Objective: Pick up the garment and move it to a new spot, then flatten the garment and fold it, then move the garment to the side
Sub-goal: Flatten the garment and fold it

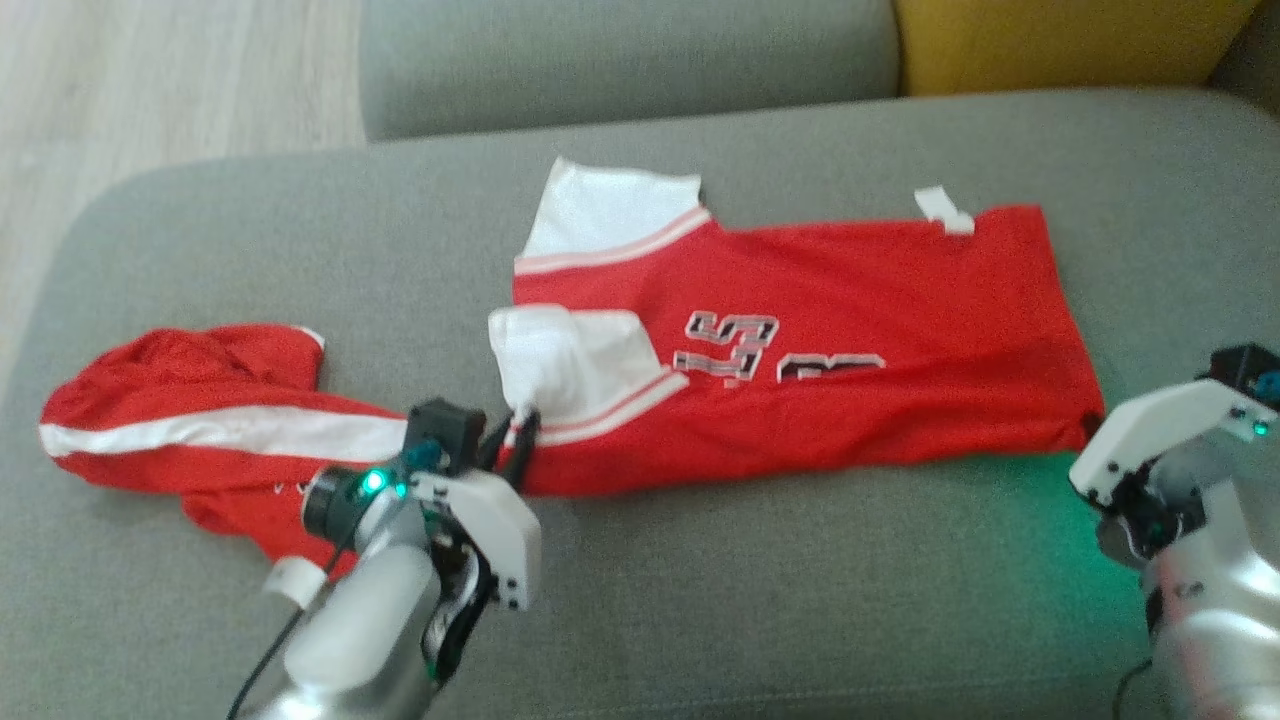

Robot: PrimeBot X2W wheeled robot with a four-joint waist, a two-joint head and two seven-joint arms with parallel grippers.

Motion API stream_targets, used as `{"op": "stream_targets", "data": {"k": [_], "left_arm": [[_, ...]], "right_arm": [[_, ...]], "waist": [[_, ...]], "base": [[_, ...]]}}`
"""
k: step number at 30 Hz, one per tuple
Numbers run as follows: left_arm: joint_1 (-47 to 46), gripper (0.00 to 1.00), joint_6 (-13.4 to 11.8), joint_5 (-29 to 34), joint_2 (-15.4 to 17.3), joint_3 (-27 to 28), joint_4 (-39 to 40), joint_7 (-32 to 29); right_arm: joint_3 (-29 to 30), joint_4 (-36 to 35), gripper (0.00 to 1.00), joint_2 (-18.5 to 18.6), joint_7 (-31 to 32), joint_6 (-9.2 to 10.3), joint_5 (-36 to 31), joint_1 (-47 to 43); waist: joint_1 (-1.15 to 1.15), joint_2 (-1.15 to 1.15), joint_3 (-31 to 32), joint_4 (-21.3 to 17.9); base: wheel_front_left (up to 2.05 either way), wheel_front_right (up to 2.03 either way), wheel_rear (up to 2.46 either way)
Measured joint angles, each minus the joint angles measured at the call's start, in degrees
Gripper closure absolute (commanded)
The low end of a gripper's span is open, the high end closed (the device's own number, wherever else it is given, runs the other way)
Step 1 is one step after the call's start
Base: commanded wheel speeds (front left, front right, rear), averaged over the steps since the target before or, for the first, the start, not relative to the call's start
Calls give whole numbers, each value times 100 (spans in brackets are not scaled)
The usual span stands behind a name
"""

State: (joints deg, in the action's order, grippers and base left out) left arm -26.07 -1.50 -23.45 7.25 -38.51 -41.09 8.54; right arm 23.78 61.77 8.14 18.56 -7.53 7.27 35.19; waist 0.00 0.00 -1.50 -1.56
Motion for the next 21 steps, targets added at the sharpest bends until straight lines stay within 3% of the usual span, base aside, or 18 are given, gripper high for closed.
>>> {"op": "stream_targets", "data": {"k": [9,18,19,21], "left_arm": [[988,100,-3,-192,367,-334,1024,-944],[1470,100,-246,-331,710,-328,1739,-1289],[1471,100,-279,-330,719,-327,1744,-1302],[1471,9,-322,-324,722,-331,1748,-1305]], "right_arm": [[-641,-1171,100,190,1072,0,879,-1131],[-651,-2940,100,-7,1953,0,1056,-2273],[-635,-3138,0,-66,1951,0,1043,-2336],[-571,-3441,0,-167,1952,0,1016,-2385]], "waist": [[0,0,467,-76],[0,0,444,-289],[0,0,419,-313],[0,0,363,-359]], "base": [[0,0,0],[0,0,0],[0,0,0],[0,0,0]]}}
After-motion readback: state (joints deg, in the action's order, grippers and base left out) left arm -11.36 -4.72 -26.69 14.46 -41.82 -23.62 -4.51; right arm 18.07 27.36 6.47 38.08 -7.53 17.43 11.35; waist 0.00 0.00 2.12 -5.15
